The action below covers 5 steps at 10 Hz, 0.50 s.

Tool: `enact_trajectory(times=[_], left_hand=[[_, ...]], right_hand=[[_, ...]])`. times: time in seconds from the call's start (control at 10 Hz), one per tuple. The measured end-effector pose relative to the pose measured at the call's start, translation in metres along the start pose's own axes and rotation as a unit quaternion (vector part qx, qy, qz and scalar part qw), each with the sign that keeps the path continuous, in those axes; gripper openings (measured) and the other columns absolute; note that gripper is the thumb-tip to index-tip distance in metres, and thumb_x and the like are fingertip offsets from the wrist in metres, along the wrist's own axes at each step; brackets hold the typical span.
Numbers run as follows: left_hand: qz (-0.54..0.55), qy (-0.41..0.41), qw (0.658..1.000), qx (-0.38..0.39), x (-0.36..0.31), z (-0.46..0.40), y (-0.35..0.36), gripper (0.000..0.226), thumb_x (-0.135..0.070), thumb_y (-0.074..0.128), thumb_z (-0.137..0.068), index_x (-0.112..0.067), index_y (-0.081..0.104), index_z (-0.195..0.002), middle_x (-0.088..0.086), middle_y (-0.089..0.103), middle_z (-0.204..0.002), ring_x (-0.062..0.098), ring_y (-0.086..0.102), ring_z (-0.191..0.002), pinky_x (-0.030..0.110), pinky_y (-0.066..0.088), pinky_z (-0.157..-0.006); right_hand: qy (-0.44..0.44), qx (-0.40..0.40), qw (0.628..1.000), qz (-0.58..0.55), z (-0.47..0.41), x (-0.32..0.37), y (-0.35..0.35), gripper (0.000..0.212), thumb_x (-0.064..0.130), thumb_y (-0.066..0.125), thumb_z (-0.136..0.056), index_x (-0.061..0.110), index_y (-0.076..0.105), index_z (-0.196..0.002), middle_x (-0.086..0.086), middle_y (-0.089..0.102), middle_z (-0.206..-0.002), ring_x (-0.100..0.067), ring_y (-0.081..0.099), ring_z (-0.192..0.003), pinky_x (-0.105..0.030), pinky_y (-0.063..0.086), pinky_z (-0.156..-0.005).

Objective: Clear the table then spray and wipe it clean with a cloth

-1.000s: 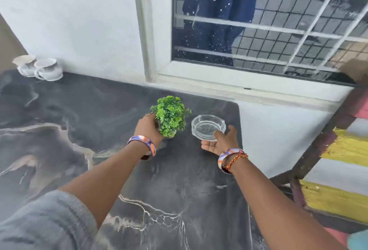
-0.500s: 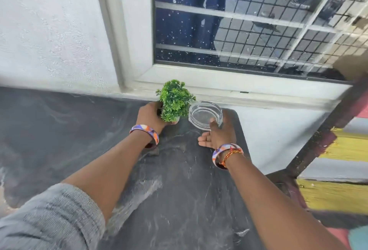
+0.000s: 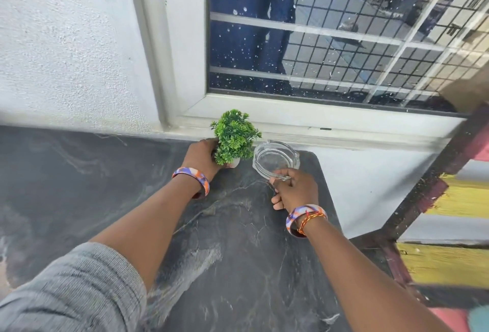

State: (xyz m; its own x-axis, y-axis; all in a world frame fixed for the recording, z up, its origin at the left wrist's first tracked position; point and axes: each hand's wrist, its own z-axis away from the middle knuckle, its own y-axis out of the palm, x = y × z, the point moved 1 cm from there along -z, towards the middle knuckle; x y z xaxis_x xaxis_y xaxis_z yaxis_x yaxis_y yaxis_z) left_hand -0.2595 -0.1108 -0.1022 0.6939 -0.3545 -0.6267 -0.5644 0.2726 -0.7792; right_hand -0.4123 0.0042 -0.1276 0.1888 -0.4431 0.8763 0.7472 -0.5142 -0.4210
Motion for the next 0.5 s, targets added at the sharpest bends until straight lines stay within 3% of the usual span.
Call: enact_trajectory(times=[0.1,0.2,0.3,0.4,0.5], left_hand=[[-0.031,-0.006,0.999,0.015,0.004,-0.002,0.0,0.052,-0.02,0.067,-0.082,-0.012,0.05,-0.13,0.016,0.064,-0.122,0.032,0.058,-0.114,0.03,0.044,-0.092],[-0.024,-0.044,0.998,0.026,0.012,0.004,0.0,0.076,-0.01,0.063,-0.084,-0.017,0.021,-0.146,0.016,0.054,-0.134,0.033,0.051,-0.123,0.035,0.042,-0.1],[-0.028,-0.062,0.998,0.005,0.018,0.022,0.0,0.069,-0.011,0.058,-0.087,-0.013,0.021,-0.146,0.016,0.038,-0.146,0.032,0.04,-0.132,0.035,0.034,-0.107],[-0.003,-0.052,0.998,-0.041,0.021,0.047,-0.001,0.059,-0.013,0.057,-0.088,-0.01,0.033,-0.141,0.011,0.032,-0.15,0.025,0.031,-0.139,0.032,0.028,-0.112],[0.004,-0.037,0.998,-0.055,0.028,0.074,0.005,0.05,-0.016,0.056,-0.088,-0.012,0.043,-0.136,0.006,0.033,-0.15,0.021,0.033,-0.138,0.032,0.031,-0.11]], right_hand=[[0.003,-0.011,1.0,-0.006,0.002,-0.001,0.002,0.009,0.013,0.06,-0.091,0.021,0.06,-0.096,-0.005,0.06,-0.055,-0.003,0.051,-0.027,-0.016,0.049,-0.038],[0.002,-0.033,0.999,-0.004,0.003,-0.003,0.004,0.011,0.013,0.058,-0.092,0.02,0.062,-0.1,-0.005,0.061,-0.055,-0.001,0.05,-0.026,-0.012,0.046,-0.036],[-0.009,-0.04,0.999,-0.013,0.007,-0.002,0.005,0.018,0.011,0.056,-0.093,0.017,0.061,-0.109,-0.004,0.061,-0.061,0.0,0.049,-0.026,-0.009,0.042,-0.034],[-0.022,-0.044,0.999,-0.014,0.016,0.001,0.007,0.036,0.008,0.055,-0.091,0.018,0.052,-0.125,-0.005,0.061,-0.069,-0.008,0.059,-0.045,-0.014,0.052,-0.05],[-0.074,-0.052,0.994,0.055,0.034,-0.001,0.009,0.049,0.01,0.056,-0.09,0.016,0.043,-0.137,-0.005,0.065,-0.082,-0.021,0.061,-0.082,-0.023,0.047,-0.081]])
